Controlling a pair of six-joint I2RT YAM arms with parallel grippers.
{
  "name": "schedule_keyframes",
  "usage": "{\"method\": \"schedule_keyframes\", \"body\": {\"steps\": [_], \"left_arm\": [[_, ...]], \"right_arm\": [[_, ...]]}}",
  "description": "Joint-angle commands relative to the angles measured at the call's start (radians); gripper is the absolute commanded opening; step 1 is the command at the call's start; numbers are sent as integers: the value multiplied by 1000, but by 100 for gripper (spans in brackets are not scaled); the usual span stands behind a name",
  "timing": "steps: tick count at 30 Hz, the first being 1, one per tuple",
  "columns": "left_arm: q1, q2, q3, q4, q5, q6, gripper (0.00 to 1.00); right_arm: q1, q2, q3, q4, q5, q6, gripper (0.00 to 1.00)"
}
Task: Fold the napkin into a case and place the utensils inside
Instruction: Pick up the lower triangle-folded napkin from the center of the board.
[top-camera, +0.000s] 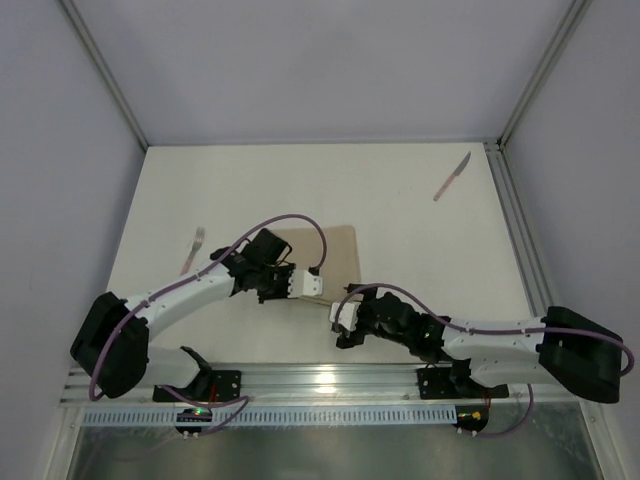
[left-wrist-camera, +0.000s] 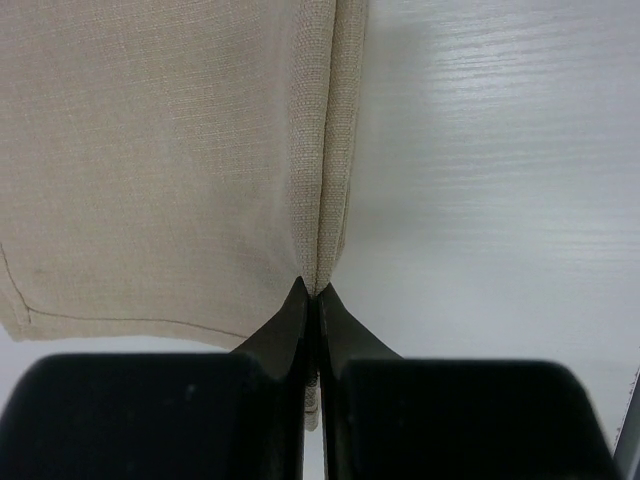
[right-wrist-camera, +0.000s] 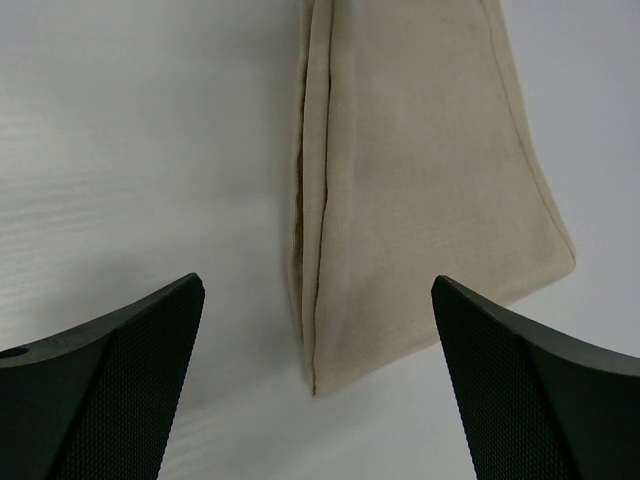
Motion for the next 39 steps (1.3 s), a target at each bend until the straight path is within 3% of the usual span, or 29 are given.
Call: {"method": "schedule_keyframes", "body": {"steps": [1,8,11,14,15,17,21,27,28,32,34,35,36,39], "left_arm": [[11,12,52,-20,46,-1,0],[20,21,66,-40,58,-1,0],[23,21,66,-47,64,-1,0],[32,17,66,-57,83,-1,0],[34,17,68,-61,90,0,0],[49,17,69,-67,119,3,0],[87,21,82,-89,171,9,0],[113,28,77,-107,188,17,0],[121,25,77,-116,195,19,0],[129,18,77,-133,199,19,0],[133,14,79,-140,216,19,11],[138,2,75,-149,234,19,26],[146,-5,75,-153,247,23,34],[164,-25,80,-205,282,49,50]], "right_arm": [[8,97,-2,184,97,-70,99],[21,306,34,248,77,-40,99],[29,367,62,222,134,-9,92],[29,415,82,218,159,-1,80],[29,427,85,221,168,0,67],[29,455,96,222,178,17,54],[29,487,101,233,200,34,41],[28,470,146,149,188,69,13],[29,458,168,91,169,75,5],[0,401,255,-112,64,128,4],[-38,378,314,-244,-4,170,4],[-54,372,332,-276,-92,180,4],[-70,364,361,-340,-120,197,4],[-95,366,424,-460,-238,218,4]]}}
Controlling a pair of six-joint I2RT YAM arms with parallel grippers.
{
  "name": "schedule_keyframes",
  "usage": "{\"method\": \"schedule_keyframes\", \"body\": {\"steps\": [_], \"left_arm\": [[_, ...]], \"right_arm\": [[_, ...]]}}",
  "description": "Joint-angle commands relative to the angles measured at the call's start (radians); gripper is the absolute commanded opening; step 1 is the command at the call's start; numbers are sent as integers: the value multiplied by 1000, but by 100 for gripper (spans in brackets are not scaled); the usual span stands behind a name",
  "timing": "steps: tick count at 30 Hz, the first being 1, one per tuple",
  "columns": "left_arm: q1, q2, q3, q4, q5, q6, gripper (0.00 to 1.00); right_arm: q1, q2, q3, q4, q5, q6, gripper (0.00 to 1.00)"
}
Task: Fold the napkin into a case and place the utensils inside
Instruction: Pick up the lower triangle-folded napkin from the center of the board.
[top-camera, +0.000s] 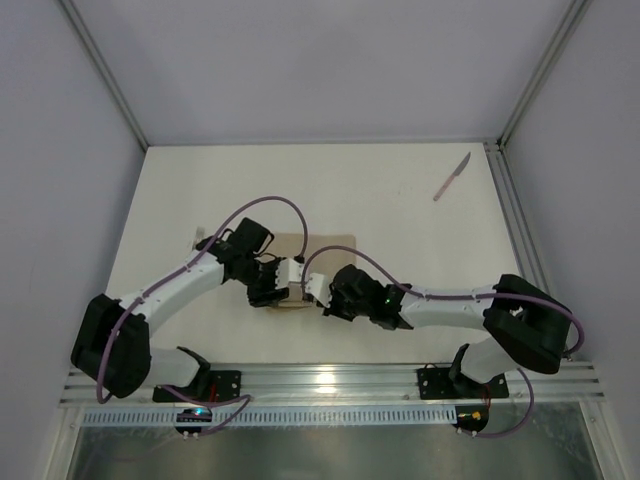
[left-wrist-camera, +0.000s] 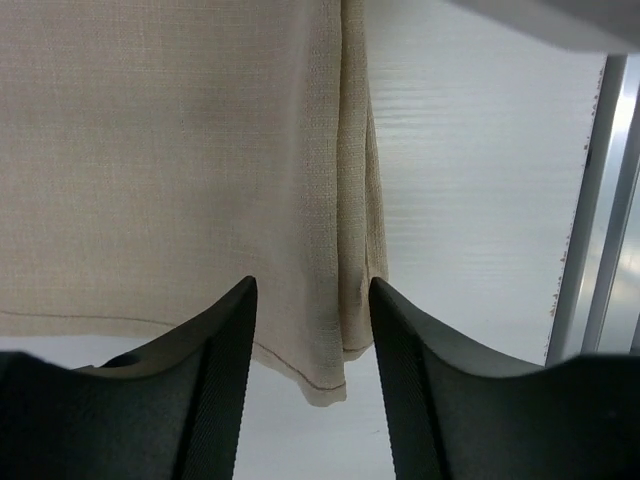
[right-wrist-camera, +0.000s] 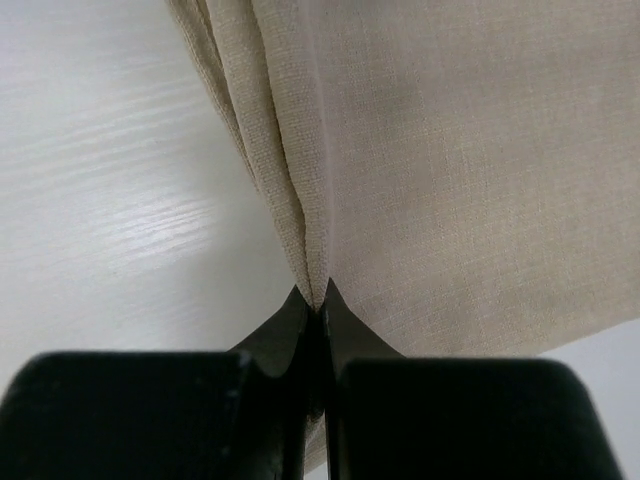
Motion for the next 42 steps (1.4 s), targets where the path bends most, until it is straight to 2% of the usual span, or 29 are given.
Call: {"method": "schedule_keyframes", "body": {"steps": [1,7,12,14,16,17,19,20,21,26,32,36,39,40,42], "left_arm": [[18,-44,35,-86,86,51,52],[87,-95,53,-197,169,85,65],[115,-132,67,-188,204,50,69],[115,-144,75,-140,192,25,78],[115,-138,75,-76,177,-13,80],[115,-135,68,-52,174,-36,87],[115,-130,50,4,174,-56,89],[112,-126,23,59,177,-62,98],[109,-123,10,82,174,-64,99],[31,-94,-56,231,32,-52,99],[-25,-26,-80,303,-24,-1,98],[-29,3,-83,294,-33,16,85],[-30,-11,-105,335,-59,-9,57],[-30,-21,-120,355,-68,-7,41],[-31,-29,-137,374,-78,-10,25]], "right_arm": [[-42,-27,100,-200,-212,78,4],[-156,-6,141,-248,-491,150,4],[-248,73,190,-239,-666,197,4],[-305,125,210,-240,-747,229,4],[-340,158,228,-214,-827,262,4],[-368,191,244,-201,-838,286,4],[-391,223,264,-196,-849,305,4],[-400,238,284,-182,-882,329,4],[-420,269,291,-174,-902,342,4],[-449,341,342,-196,-953,354,4],[-464,366,365,-207,-987,368,4],[-466,366,368,-205,-995,374,4],[-468,369,367,-211,-998,374,4],[-466,372,367,-210,-995,374,4],[-466,372,365,-208,-995,377,4]]}}
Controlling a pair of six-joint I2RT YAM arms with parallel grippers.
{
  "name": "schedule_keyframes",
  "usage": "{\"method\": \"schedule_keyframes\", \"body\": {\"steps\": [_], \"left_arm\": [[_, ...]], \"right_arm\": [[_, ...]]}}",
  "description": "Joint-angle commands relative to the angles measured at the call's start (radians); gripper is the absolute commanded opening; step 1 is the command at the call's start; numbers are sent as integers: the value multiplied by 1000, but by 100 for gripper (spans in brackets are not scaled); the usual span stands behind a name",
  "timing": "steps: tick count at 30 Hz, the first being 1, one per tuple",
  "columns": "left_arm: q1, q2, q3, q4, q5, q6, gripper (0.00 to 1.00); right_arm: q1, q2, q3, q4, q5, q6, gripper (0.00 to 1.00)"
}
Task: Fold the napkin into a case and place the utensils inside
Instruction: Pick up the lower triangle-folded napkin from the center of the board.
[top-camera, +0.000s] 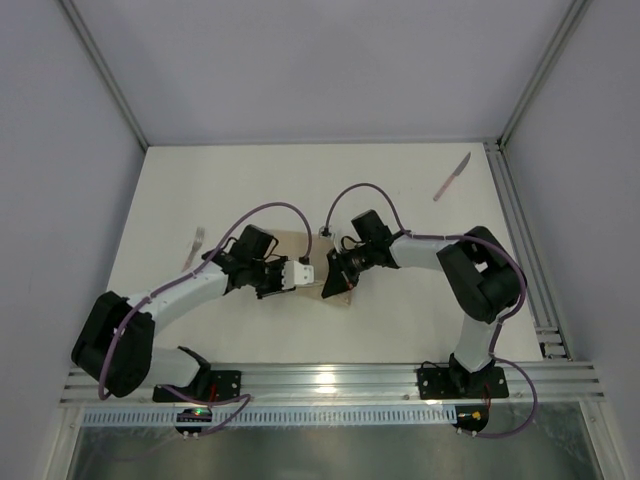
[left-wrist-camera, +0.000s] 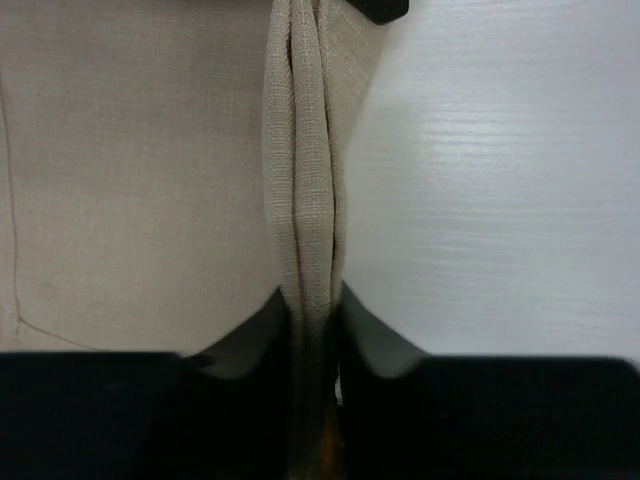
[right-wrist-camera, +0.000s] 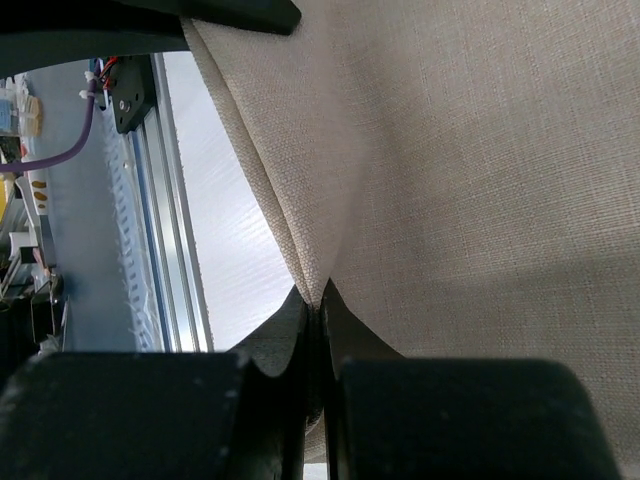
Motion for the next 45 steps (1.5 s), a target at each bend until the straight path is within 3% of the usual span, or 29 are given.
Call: {"method": "schedule_keyframes", "body": {"steps": [1,2,5,6,8,9,12,20,26,33,38,39,41,44,45], "left_arm": [[-5,-30,-28,83,-35,2,9],[-5,-28,-30,90,-42,-7,0],[-4,-24,-9,78,-36,-31,0],[-4,-22,-1,55,-31,-36,0],[-2,-15,16,34,-20,-51,0],[3,-2,37,8,15,-57,0],[39,22,85,-43,96,-70,0],[99,41,146,-118,162,-73,0],[110,59,163,-141,169,-60,0],[125,71,177,-170,204,-48,0],[144,77,185,-197,241,-45,0],[147,76,186,-201,251,-42,0],[153,77,183,-213,254,-36,0],[157,88,179,-243,251,-25,0],[164,90,177,-252,254,-22,0]], "right_arm": [[-4,9,30,14,-32,15,4],[-6,9,31,12,-32,16,4],[-4,2,28,3,10,22,5],[-3,-7,25,2,28,22,21],[-3,-58,-11,20,54,7,40],[-3,-85,-34,40,74,2,62],[2,-216,-128,133,164,-11,83],[91,-452,-373,334,477,-31,95],[292,-587,-533,514,735,-153,97],[295,-514,-526,558,812,-188,96],[295,-393,-478,617,810,-163,83],[295,-385,-473,618,812,-163,79],[295,-380,-464,624,822,-151,49],[293,-421,-464,608,810,-114,20],[293,-435,-457,582,790,-108,15]]}}
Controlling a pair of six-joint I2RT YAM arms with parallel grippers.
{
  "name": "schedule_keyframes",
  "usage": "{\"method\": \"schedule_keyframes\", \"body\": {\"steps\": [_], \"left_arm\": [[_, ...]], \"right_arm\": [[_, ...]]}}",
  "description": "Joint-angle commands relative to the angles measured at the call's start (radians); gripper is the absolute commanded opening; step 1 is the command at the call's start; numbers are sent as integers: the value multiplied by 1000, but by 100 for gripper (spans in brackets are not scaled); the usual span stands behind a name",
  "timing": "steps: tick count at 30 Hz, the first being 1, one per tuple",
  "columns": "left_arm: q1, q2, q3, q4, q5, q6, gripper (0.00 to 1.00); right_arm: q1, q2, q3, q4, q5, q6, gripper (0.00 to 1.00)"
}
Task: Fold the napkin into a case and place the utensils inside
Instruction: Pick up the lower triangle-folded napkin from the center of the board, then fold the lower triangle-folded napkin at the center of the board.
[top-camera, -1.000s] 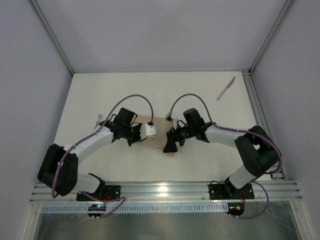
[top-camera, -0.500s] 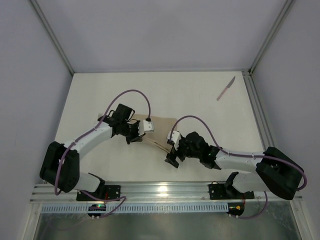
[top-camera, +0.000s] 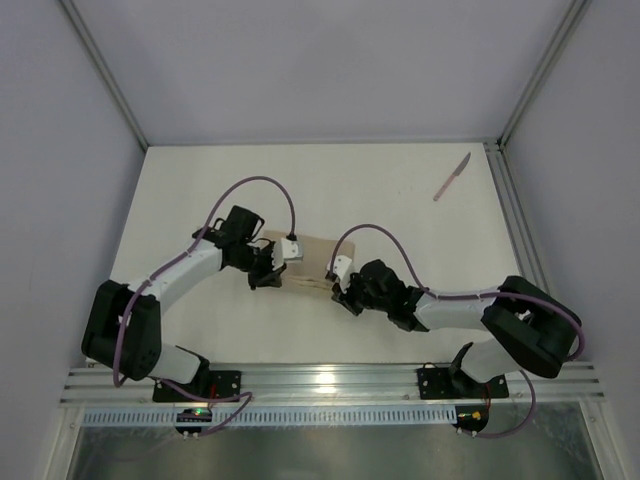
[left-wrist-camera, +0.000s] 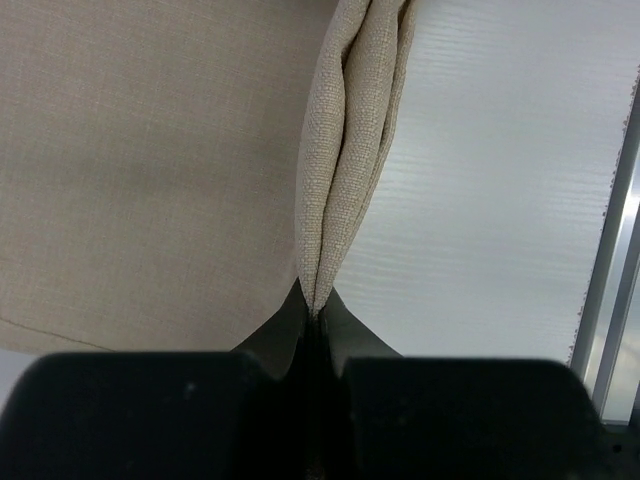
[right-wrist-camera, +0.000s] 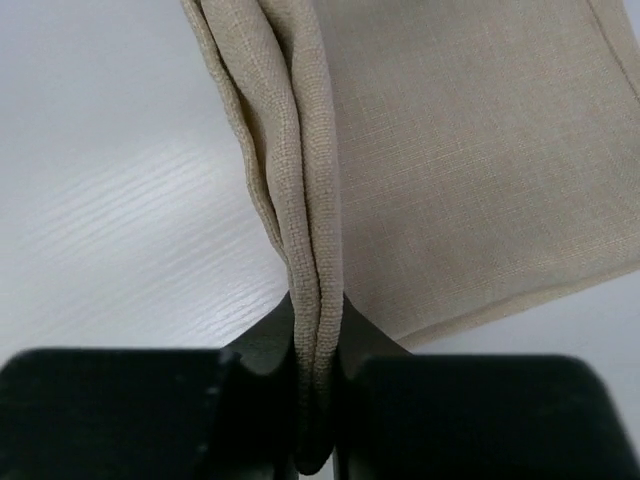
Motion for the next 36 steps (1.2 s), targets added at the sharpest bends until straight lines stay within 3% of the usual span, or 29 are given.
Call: {"method": "schedule_keyframes", "body": {"steps": [1,2,4,7,11,17,22,24,26,28,30,33,35,36], "left_arm": [[15,6,21,-63,59,20,0],[21,2,17,-72,63,18,0],[28,-21,9,-91,87,0,0],[29,-43,7,-135,104,-40,0],[29,-15,21,-141,90,-80,2],[49,215,171,-193,60,-83,6],[80,337,276,-217,63,-71,23],[80,347,276,-198,50,-72,35],[80,351,273,-165,38,-80,36],[81,348,267,-146,38,-97,25],[83,338,256,-118,43,-132,7],[93,318,241,-108,46,-140,1],[100,315,233,-109,37,-149,0],[101,318,224,-114,34,-149,0]], "right_arm": [[-2,-68,53,-40,-51,39,9],[-2,-78,82,-95,-80,51,4],[-20,-92,132,-245,-196,96,4],[-74,-82,146,-327,-342,172,4],[-193,-20,134,-312,-502,292,4],[-299,127,180,-338,-629,341,4],[-345,211,186,-326,-672,384,4],[-351,239,208,-354,-665,369,4],[-353,253,235,-387,-679,351,4],[-353,257,263,-430,-663,334,4],[-353,253,272,-444,-643,308,5],[-353,254,289,-489,-643,291,12],[-353,251,301,-509,-640,289,25],[-353,247,307,-524,-636,276,38]]}}
